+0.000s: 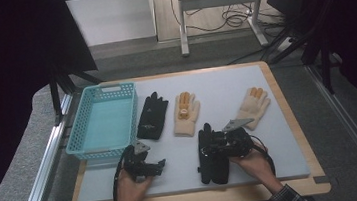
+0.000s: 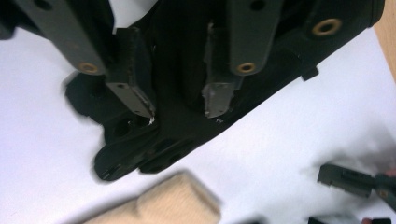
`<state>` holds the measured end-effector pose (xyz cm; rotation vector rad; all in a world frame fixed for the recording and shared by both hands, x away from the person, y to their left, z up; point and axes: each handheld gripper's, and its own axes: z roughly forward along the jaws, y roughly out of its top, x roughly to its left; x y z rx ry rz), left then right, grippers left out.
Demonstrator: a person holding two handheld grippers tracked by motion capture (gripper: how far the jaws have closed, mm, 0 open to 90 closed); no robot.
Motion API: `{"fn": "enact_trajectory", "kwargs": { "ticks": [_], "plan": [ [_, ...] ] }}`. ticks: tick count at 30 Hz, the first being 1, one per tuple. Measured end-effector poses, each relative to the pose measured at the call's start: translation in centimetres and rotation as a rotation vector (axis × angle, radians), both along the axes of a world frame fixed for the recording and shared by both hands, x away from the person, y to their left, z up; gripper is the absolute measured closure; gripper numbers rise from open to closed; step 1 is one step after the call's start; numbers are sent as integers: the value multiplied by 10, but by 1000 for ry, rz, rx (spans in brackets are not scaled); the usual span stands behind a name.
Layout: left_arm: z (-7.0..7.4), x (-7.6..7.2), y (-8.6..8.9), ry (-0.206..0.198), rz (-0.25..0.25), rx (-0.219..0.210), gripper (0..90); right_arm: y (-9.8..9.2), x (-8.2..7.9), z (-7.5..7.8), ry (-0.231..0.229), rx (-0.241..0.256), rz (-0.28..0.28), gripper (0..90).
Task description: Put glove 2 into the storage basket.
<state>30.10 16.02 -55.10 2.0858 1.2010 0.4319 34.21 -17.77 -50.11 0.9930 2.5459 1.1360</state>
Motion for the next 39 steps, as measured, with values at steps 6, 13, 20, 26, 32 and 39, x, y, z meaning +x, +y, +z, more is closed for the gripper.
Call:
{"fn": "enact_trajectory", "kwargs": {
  "ticks": [6, 13, 20, 26, 32, 39],
  "plan": [
    [0, 0, 0, 0, 0, 0, 36, -1, 13, 10, -21, 26, -13, 462],
    [0, 0, 0, 0, 0, 0, 36, 22, 37, 17, -18, 41, 7, 380],
    [0, 0, 0, 1, -1, 0, 36, 67, 64, 21, -24, 30, 59, 492],
    [0, 0, 0, 1, -2, 1, 36, 106, 88, 17, -39, -11, 91, 622],
    [0, 0, 0, 1, -2, 1, 36, 141, 109, 9, -52, -9, 122, 508],
    [0, 0, 0, 1, -1, -1, 36, 177, 136, -5, -65, -20, 113, 324]
  ]
}}
